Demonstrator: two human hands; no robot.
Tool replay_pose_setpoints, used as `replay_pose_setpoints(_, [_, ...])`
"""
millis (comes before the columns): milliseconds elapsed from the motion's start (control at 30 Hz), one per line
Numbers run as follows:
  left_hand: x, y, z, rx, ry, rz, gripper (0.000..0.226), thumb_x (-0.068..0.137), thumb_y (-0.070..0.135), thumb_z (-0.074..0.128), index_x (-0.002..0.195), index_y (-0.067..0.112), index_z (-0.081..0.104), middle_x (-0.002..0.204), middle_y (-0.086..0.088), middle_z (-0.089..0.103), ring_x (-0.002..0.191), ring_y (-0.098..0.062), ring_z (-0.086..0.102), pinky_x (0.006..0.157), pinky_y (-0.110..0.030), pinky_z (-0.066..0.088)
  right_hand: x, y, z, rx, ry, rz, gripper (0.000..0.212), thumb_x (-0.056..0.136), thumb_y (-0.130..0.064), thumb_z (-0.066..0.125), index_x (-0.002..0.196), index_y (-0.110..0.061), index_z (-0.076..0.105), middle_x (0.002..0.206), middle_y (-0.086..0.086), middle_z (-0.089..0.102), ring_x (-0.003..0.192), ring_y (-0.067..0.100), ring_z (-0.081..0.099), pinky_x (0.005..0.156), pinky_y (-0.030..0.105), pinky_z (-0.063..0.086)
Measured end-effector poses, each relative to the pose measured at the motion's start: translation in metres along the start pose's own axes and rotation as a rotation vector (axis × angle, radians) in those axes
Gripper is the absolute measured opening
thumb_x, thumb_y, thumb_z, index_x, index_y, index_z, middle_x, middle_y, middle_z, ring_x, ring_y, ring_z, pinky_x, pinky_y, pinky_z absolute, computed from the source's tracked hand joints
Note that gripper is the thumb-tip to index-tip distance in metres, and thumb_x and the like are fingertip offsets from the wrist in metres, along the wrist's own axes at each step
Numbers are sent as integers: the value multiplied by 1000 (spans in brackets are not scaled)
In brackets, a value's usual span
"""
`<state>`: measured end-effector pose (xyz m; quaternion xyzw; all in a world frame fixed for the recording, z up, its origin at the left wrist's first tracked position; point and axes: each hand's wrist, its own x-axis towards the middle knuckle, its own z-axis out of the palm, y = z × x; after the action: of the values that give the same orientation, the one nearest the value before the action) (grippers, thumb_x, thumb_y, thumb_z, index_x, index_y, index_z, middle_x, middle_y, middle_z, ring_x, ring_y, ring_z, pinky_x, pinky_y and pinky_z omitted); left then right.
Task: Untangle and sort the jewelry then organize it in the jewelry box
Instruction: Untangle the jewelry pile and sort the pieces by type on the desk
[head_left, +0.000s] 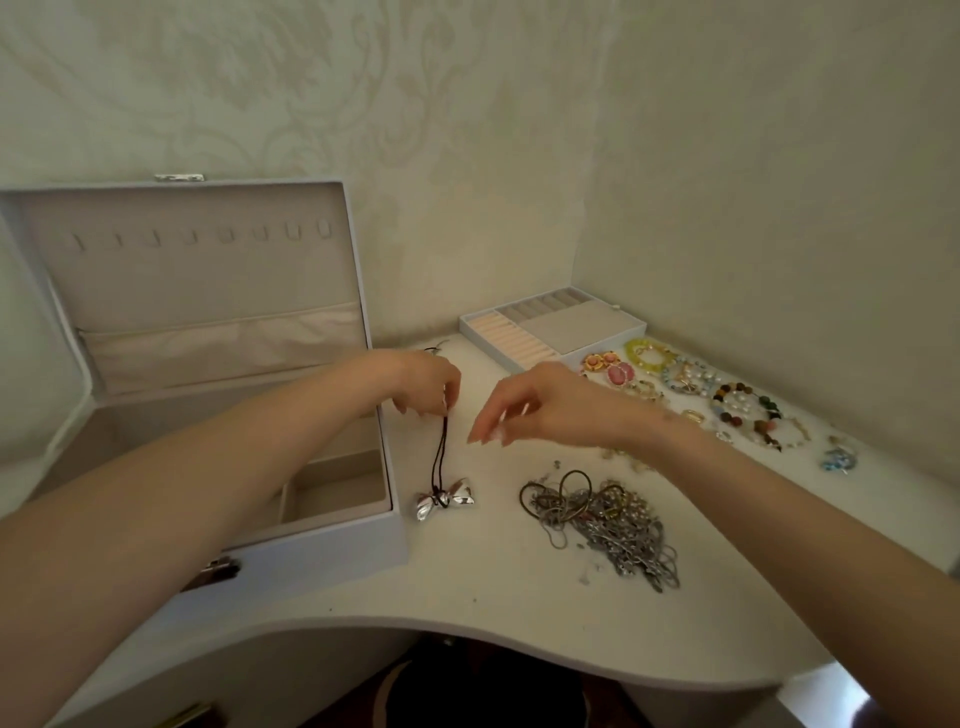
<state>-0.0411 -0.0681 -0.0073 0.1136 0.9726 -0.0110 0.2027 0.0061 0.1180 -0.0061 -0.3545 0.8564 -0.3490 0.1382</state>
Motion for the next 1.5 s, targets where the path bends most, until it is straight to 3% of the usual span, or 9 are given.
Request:
replay_pose_setpoints(67, [16,-6,-3,139,43,-53,32,95,12,43,123,3,55,118,-11,58,107,-27,57,89,-34,49,-1,-9,18,-131,-103,-60,26,86,-5,63,105,-20,73,104,-4,65,87,9,61,77,9,44])
replay_pose_setpoints(200, [39,-17,-7,253,49,-127,31,96,9,38,121,1,54,126,-15,55,104,-26,55,91,-33,43,5,-14,42,-267,-184,-147,29,87,-8,63,113,-18,70,107,4,59,86,12,56,72,4,38])
replay_pose_setpoints(267, [48,-23,-7,256,55,-162,33,96,11,39,125,1,51,127,-15,53,101,-25,54,92,-34,44,6,-13,42,-232,-177,-138,27,86,-8,66,111,-16,72,103,2,59,82,9,53,72,8,39])
replay_pose_setpoints(533, [56,-28,4,188,136,-218,47,103,27,29,145,5,28,150,-13,28,135,-29,34,111,-38,29,5,-6,41,-66,-184,-100,25,83,-11,72,107,-16,73,96,-5,59,80,5,53,75,14,44])
replay_pose_setpoints(767, [36,-12,2,41,299,-130,56,98,26,44,148,15,20,152,-13,21,138,-29,25,109,-37,28,-4,1,14,25,-15,-69,23,84,-19,71,105,-28,72,101,-10,67,86,3,60,77,12,44])
replay_pose_setpoints(1000, [3,-6,27,232,332,-173,52,94,12,38,144,5,22,145,-16,26,133,-31,28,100,-40,35,-23,25,-12,39,120,45,15,82,-19,73,93,-30,75,88,-18,71,79,-3,60,73,12,41])
replay_pose_setpoints(1300, [-4,0,33,449,240,-159,39,95,11,34,134,5,33,138,-14,36,126,-29,36,99,-41,40,-46,34,-20,36,-47,92,16,86,-8,67,90,-22,74,82,-5,70,65,0,55,63,12,42])
replay_pose_setpoints(1400, [-3,4,29,301,301,-111,37,94,10,37,131,6,37,136,-14,38,123,-29,38,98,-41,39,-53,34,-26,63,-98,110,11,85,-23,68,94,-23,73,83,-7,68,70,6,55,63,13,41])
replay_pose_setpoints(1500, [-3,15,24,4,388,135,32,96,18,46,128,12,47,130,-9,47,121,-24,42,100,-34,36,-59,32,-30,17,-264,159,23,73,-28,77,94,-22,72,87,-8,67,66,4,48,63,12,36])
